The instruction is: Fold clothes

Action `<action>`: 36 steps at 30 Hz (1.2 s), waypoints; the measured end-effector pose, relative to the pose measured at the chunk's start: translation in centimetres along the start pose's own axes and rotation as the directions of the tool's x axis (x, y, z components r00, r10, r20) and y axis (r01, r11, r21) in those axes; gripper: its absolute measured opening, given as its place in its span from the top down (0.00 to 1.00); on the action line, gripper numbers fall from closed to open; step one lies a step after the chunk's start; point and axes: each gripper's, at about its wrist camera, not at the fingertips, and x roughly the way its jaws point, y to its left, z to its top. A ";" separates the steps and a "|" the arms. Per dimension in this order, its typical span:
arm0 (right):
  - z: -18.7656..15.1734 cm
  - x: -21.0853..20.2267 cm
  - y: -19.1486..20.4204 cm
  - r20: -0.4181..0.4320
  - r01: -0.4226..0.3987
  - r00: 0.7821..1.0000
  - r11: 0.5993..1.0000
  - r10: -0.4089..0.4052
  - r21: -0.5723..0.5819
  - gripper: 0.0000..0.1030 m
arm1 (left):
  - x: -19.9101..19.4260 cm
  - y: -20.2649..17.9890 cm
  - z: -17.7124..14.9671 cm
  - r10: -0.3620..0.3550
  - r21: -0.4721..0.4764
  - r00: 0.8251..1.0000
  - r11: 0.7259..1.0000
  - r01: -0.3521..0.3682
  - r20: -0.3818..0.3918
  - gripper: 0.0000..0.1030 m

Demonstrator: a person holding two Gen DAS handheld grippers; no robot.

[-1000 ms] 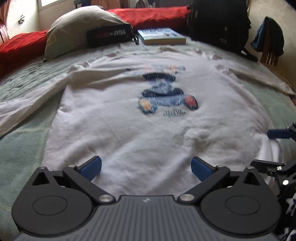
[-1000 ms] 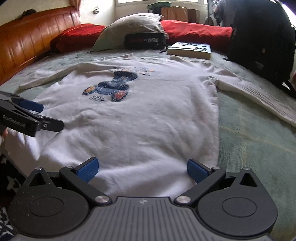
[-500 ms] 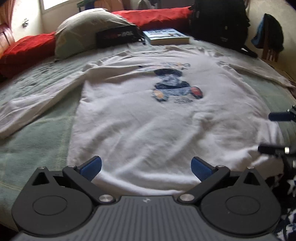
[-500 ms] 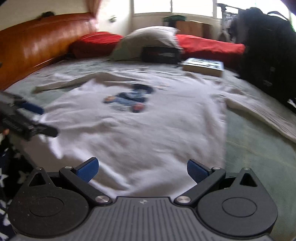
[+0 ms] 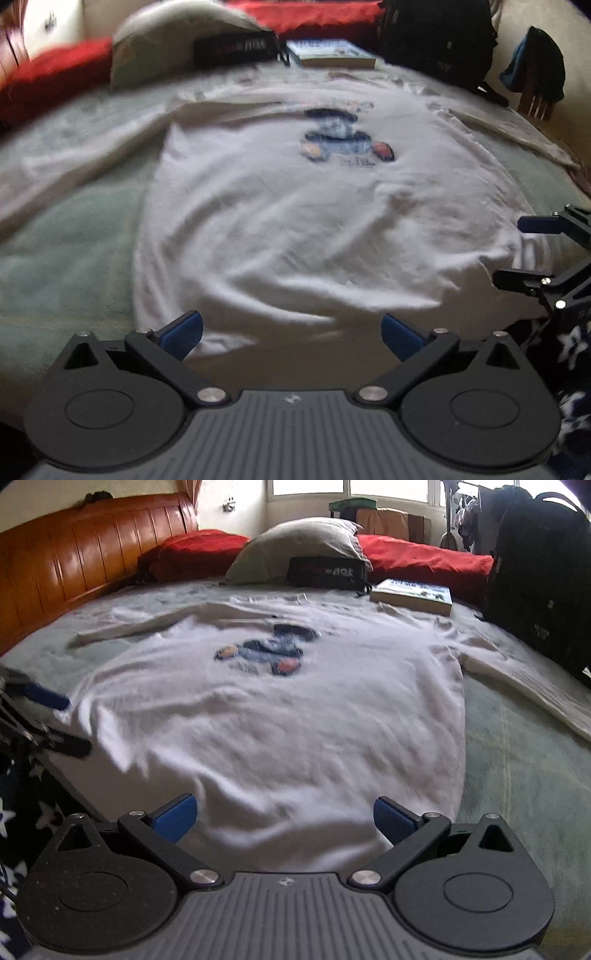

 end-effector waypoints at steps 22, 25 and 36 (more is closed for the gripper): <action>-0.8 1.0 0.0 -0.017 0.076 0.997 0.996 -0.076 0.045 0.00 | 3.6 -1.1 7.9 0.002 0.018 0.997 1.000 -0.003 0.078 0.01; -0.8 1.0 0.1 -0.014 0.086 0.996 0.995 -0.085 0.051 0.00 | 4.7 -1.7 9.1 0.006 0.021 0.996 1.000 -0.008 0.086 0.01; -1.4 0.6 -0.3 0.028 0.053 0.998 0.998 -0.054 0.038 0.00 | 6.7 -2.4 10.4 0.054 -0.027 0.998 0.998 -0.053 0.023 0.01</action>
